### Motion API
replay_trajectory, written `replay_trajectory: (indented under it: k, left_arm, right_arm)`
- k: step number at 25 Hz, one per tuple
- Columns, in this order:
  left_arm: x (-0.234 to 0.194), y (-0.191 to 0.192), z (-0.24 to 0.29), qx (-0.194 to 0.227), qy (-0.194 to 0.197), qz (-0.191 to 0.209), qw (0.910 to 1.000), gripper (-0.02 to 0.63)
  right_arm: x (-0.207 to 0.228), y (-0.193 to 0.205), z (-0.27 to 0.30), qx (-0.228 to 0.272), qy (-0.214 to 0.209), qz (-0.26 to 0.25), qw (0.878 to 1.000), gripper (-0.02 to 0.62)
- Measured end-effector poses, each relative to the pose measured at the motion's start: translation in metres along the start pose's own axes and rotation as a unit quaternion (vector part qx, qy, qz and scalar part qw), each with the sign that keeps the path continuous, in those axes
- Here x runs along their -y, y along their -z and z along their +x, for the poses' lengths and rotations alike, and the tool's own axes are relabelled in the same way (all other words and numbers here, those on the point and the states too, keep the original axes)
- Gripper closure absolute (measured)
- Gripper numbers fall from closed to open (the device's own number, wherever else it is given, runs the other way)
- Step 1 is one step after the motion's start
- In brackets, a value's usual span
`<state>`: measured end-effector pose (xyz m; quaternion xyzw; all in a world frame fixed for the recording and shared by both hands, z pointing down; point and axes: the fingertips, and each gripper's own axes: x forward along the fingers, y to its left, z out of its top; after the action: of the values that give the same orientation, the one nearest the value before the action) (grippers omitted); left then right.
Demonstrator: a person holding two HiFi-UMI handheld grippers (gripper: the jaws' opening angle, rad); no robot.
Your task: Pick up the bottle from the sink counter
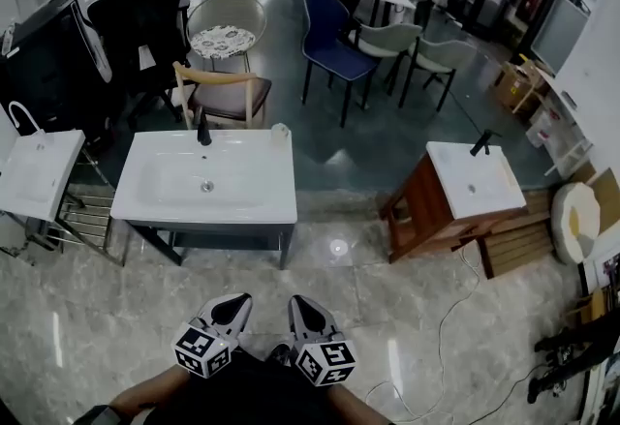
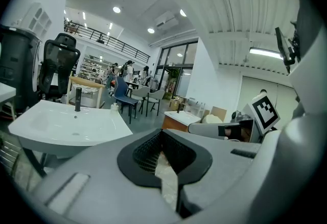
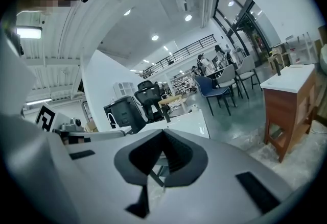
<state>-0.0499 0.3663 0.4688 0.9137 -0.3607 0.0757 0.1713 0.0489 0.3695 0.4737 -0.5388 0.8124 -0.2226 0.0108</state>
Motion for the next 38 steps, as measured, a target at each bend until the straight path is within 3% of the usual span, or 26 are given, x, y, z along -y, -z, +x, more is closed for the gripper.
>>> replay_trajectory:
  k: [10, 19, 27, 38]
  left_arm:
    - [0.007, 0.004, 0.009, -0.009, -0.02, -0.009, 0.9997, 0.606]
    - [-0.017, 0.002, 0.036, -0.02, -0.006, -0.023, 0.9995, 0.606]
    - [-0.077, -0.021, 0.073, -0.024, 0.015, -0.034, 0.999, 0.606]
    - [-0.179, -0.073, 0.114, 0.011, 0.022, -0.033, 0.9992, 0.606]
  right_arm:
    - [0.018, 0.001, -0.004, -0.006, -0.004, 0.011, 1.0, 0.588]
    - [0.033, -0.003, 0.024, -0.017, 0.011, 0.015, 1.0, 0.588]
    - [0.044, -0.019, 0.086, -0.023, 0.036, 0.014, 0.999, 0.588]
    - [0.054, -0.042, 0.178, -0.022, 0.083, 0.013, 0.996, 0.588]
